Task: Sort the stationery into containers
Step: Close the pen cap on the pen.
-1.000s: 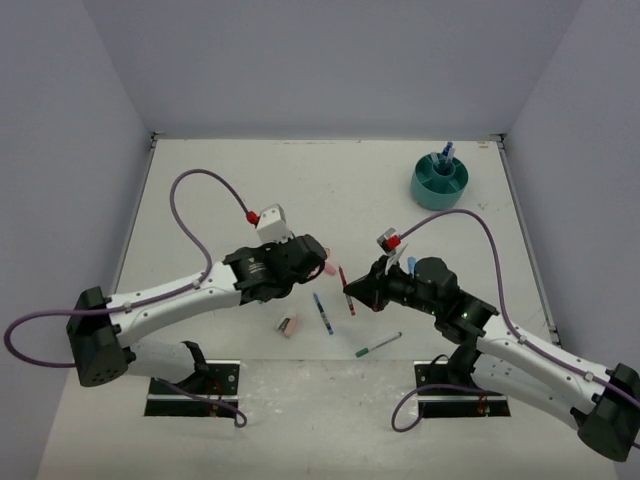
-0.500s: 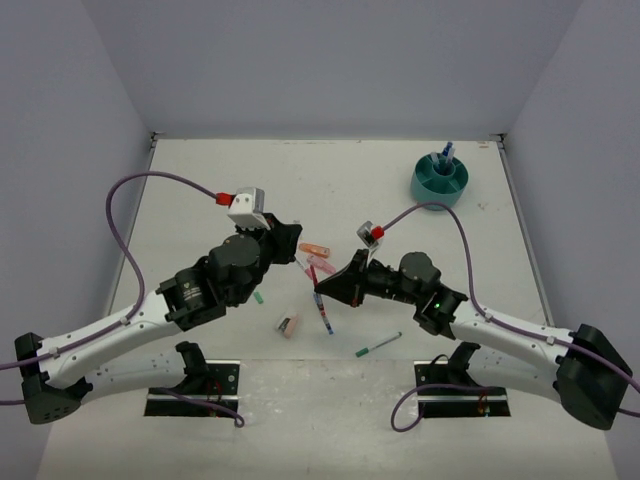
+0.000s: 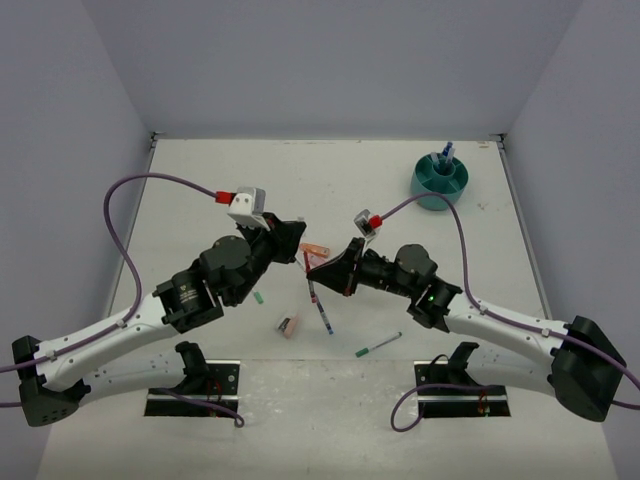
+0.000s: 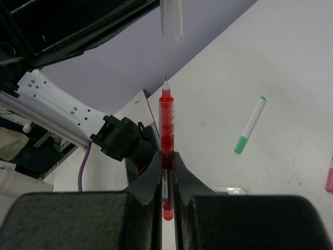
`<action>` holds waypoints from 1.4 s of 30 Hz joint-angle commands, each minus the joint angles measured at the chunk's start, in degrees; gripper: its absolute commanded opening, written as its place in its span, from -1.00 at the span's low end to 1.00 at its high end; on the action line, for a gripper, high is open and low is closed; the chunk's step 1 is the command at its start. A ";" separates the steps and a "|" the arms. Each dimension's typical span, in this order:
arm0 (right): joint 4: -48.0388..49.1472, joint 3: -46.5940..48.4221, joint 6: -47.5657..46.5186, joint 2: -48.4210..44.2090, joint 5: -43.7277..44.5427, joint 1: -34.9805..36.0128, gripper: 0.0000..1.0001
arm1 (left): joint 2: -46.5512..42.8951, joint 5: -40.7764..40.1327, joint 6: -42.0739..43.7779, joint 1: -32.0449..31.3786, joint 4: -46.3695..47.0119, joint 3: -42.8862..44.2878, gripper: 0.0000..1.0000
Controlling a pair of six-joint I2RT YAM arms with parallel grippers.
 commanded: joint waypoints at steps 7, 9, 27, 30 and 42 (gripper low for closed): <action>-1.75 4.35 -2.32 -0.05 5.08 0.22 -1.00 | -0.69 2.65 1.56 0.04 4.20 -0.98 -1.00; -2.16 4.55 -2.50 -0.08 5.26 0.17 -1.00 | -0.62 2.74 1.70 0.02 4.41 -1.07 -1.00; -3.78 4.70 -3.29 -2.21 5.10 0.15 -1.00 | -0.08 -0.23 1.44 0.13 4.67 -1.62 -1.00; -3.56 4.04 -3.05 -2.46 5.25 0.06 -1.00 | 0.00 -0.80 1.04 0.13 4.80 -1.46 -1.00; -4.23 4.91 -2.81 -3.31 6.23 -1.06 -1.00 | 0.24 2.30 0.58 0.13 5.20 -1.82 -1.00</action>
